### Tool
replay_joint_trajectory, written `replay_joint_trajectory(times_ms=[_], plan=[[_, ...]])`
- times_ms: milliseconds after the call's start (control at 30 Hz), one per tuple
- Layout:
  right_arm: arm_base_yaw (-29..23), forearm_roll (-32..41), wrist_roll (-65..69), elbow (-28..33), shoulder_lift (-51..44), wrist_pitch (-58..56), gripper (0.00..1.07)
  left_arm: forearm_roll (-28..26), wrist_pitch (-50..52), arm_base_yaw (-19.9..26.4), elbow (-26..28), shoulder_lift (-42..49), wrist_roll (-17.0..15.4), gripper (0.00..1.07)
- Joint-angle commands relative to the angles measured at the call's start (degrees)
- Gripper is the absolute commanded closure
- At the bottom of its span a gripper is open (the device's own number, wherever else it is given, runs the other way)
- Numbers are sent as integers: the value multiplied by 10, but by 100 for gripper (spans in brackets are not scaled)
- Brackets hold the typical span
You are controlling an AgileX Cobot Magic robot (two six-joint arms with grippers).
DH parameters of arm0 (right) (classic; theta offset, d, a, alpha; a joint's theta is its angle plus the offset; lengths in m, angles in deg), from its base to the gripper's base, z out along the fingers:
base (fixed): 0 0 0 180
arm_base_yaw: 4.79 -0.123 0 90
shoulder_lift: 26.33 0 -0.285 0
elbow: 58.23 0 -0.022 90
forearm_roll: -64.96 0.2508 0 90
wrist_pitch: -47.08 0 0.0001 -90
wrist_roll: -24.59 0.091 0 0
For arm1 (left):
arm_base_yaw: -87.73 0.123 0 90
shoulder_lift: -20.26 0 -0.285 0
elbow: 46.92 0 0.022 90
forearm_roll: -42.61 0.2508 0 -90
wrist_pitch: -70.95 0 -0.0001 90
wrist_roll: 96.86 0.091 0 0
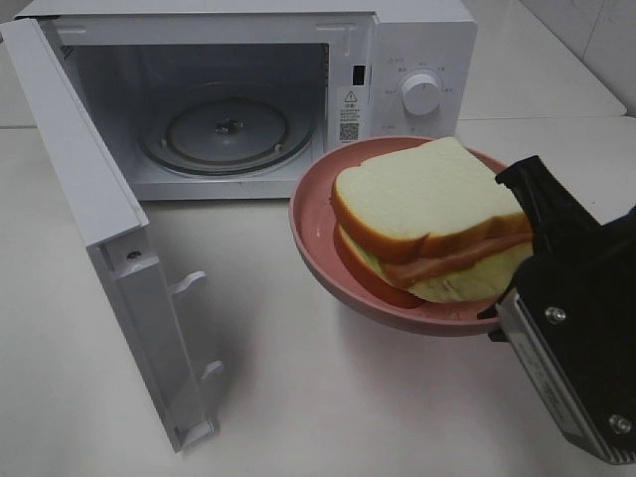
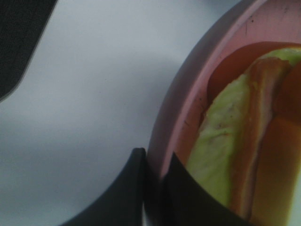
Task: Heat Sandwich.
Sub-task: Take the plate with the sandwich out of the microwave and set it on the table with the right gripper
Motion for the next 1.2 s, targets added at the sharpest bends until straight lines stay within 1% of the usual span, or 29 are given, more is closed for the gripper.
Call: replay_joint_trajectory(times_ms=[33,133,267,367,400,433,500,533,567,667,967,1200], plan=[[2,-24,30,1,-28,-10,107,-4,6,2,-1,5,-3,6],[2,-36,49,1,-39,-17,107,-4,6,2,-1,5,-3,6],[2,-76,120,1,-58,-38,107,-4,6,2,-1,5,-3,6],[2,-93,152,1,-59,-38,107,-4,6,2,-1,5,-3,6],[2,-112,186,1,-59,-38,107,-4,6,2,-1,5,-3,6],[2,-112,186,1,-59,-38,107,-4,6,2,-1,5,-3,6],[2,-133,219,1,-59,-38,107,-4,6,2,-1,5,-3,6],[2,-155,254,1,-59,-38,107,-4,6,2,-1,5,-3,6],[2,-155,254,1,-59,-38,107,-4,6,2,-1,5,-3,6],[2,-190,312,1,-59,-42,107,-4,6,2,-1,5,-3,6],[2,-238,398,1,-59,-83,106,-4,6,2,-1,5,-3,6],[2,-255,473,1,-59,-103,106,-4,6,2,-1,5,-3,6]])
